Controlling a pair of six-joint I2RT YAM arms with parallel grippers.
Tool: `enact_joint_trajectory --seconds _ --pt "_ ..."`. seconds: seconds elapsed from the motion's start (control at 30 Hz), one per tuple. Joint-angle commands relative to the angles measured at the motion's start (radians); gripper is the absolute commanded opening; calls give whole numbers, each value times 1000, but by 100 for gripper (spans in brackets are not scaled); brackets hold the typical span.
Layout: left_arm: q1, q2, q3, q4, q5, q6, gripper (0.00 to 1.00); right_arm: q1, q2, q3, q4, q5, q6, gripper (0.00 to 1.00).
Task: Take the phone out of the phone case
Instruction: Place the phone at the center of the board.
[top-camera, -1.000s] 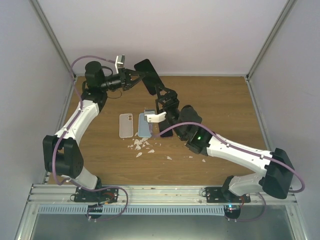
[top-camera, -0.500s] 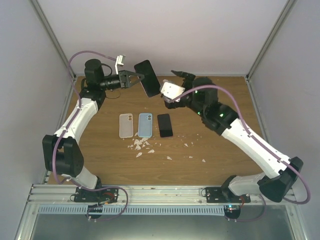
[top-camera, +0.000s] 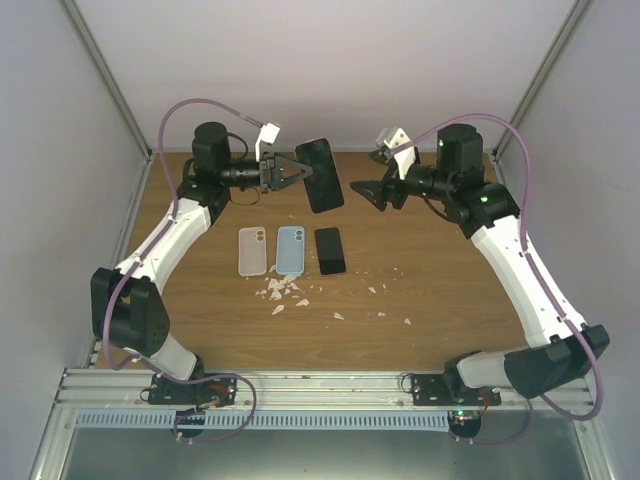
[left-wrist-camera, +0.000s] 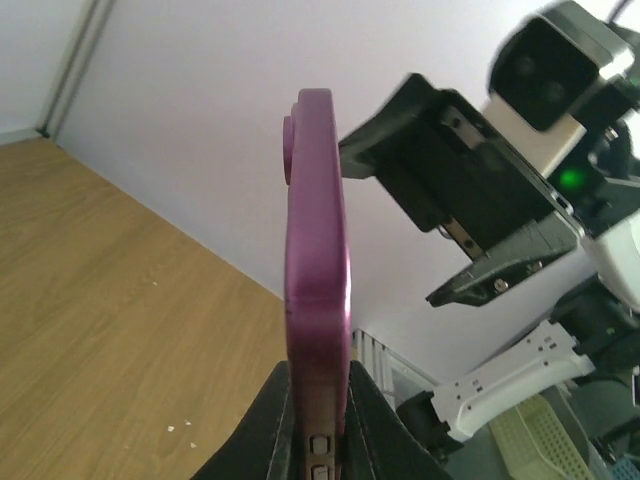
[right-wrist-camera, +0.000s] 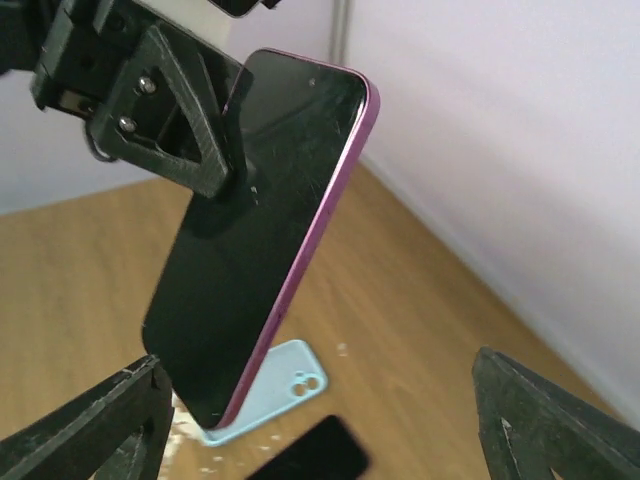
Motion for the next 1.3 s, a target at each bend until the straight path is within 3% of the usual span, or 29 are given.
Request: enact_joint_trajectory --seconds 0.0,0.17,0.47,0.73,0.93,1.03,1.17,1.27 --pt "-60 -35 12 -6 34 135 0 -63 31 -7 -54 -308 174 80" --pt "-116 -26 23 -69 36 215 0 -85 20 -79 -48 -417 205 72" --pt "-177 -11 29 -114 31 295 0 -90 1 -165 -29 -471 244 55" --pt "-195 -12 21 -189 8 370 0 -110 27 -187 -4 -546 301 31" --pt "-196 -11 11 -185 2 361 0 -120 33 -198 25 -567 351 8" --pt "-195 -11 8 -181 -5 353 0 -124 37 -203 34 -569 363 0" --pt "-195 -6 4 -189 -36 345 13 -138 39 -221 57 -579 389 0" --pt "-191 -7 -1 -197 -56 342 41 -154 44 -235 57 -564 383 1"
